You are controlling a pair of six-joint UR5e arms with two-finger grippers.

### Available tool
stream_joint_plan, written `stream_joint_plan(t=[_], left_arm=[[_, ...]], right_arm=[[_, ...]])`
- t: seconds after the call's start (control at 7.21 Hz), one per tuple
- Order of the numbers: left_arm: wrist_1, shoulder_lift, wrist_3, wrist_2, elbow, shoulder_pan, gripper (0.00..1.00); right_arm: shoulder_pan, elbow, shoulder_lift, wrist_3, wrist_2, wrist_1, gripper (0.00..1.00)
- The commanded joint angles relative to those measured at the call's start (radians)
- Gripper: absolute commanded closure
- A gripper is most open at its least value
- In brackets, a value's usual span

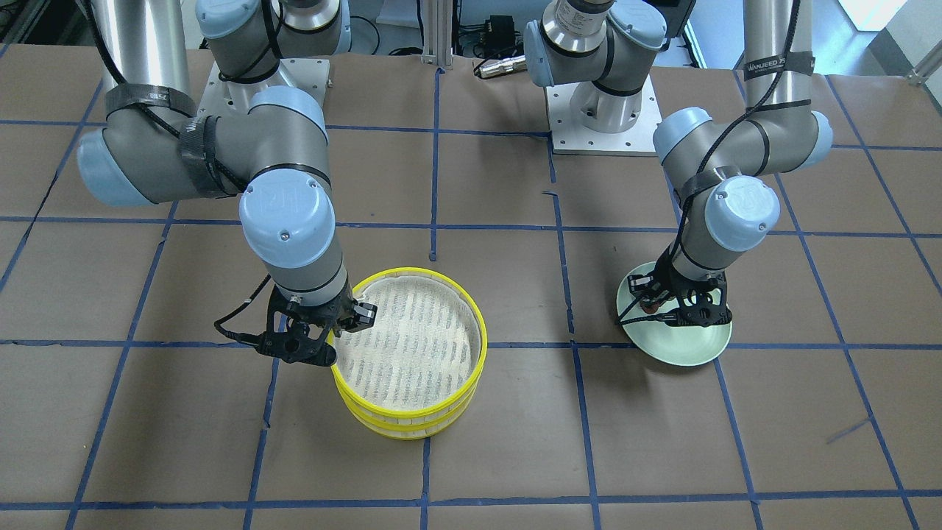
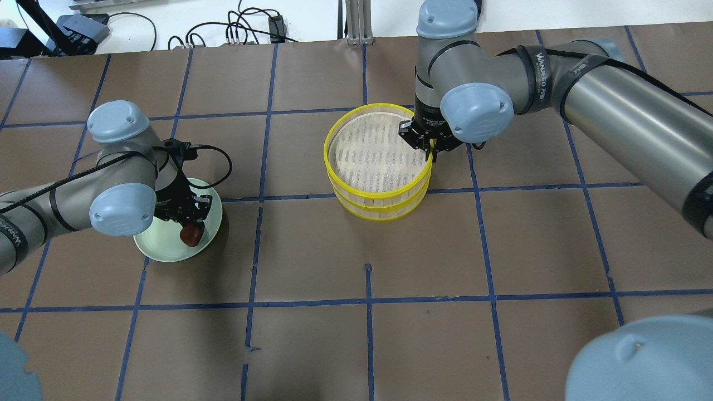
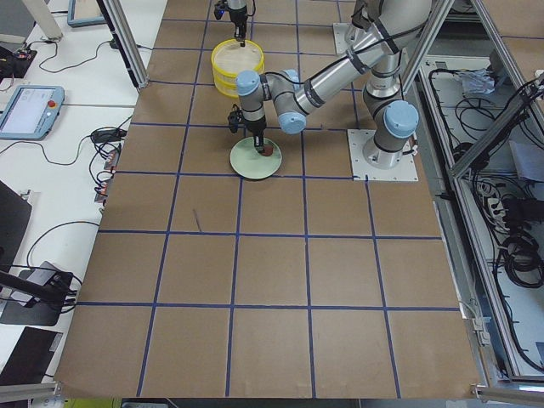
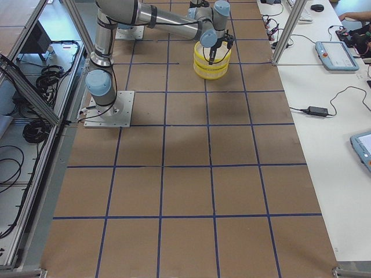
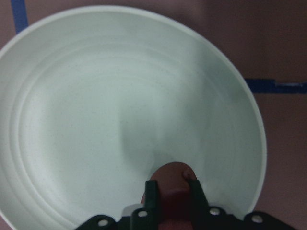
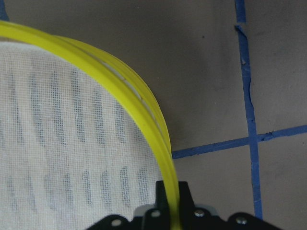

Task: Place buns in different layers of steamer
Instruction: 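Lift the brown bun with left gripper while right gripper releases tier and rises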

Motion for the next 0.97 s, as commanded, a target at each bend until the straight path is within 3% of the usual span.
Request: stream_joint_plan(t=[0.0,0.28,0.42,0.55,0.69,0.83], left_arm=[[-0.068,0.046,0.002,0.005,0.07,-0.002,1.0],[-0.211,0.082,-0.01,-0.008,0.192,-0.021,1.0],[-0.251,0.082,-0.013,-0.01,0.258,-0.051,1.0],[-0.268,0.083,-0.015,-0.013,0.31,-0.091,0.99],[-0.268,0.083,-0.033,-0.037,0.34,-0.129,0.99],[-0.267,0.082,-0.117,-0.106,0.351,-0.143,0.99]], right_arm=[[0.0,0.001,0.006,-0.008,-0.004,-0.003,0.84],[0.0,0.003,0.006,0.001,-0.007,0.001,0.78],[0.0,0.003,0.005,0.001,-0.007,-0.001,0.58],[0.0,0.003,0.003,-0.004,-0.009,0.001,0.2],[-0.002,-0.009,-0.003,-0.011,-0.007,0.007,0.0],[-0.021,-0.028,-0.011,-0.046,-0.001,0.02,0.0]])
